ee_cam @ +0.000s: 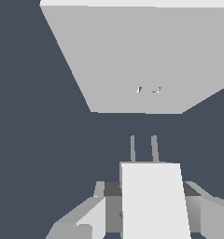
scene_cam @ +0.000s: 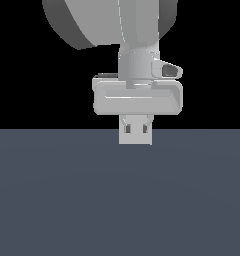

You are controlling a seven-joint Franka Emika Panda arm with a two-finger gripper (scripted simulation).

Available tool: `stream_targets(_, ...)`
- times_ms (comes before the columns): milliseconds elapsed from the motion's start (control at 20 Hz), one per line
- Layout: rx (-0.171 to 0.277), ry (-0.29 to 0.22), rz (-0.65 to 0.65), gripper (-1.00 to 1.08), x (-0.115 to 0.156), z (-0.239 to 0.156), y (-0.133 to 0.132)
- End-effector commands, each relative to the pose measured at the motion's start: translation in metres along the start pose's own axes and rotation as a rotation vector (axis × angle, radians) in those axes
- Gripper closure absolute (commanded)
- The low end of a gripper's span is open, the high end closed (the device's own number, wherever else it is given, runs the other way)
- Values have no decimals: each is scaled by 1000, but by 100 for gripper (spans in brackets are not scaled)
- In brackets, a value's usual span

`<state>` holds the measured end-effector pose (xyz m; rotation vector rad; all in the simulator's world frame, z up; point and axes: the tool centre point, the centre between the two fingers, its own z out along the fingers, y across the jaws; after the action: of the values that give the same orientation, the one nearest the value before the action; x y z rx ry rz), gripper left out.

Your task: Plug the charger into the wall socket.

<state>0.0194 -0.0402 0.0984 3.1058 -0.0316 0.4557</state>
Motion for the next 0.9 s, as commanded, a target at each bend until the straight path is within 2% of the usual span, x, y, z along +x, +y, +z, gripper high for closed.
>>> stream_targets(0,-5,-1,17,108,1,-1,4)
stream_targets(500,-6,-1,19,108,4,-1,5)
stream_targets(850,-7,-2,19,108,22,5,5)
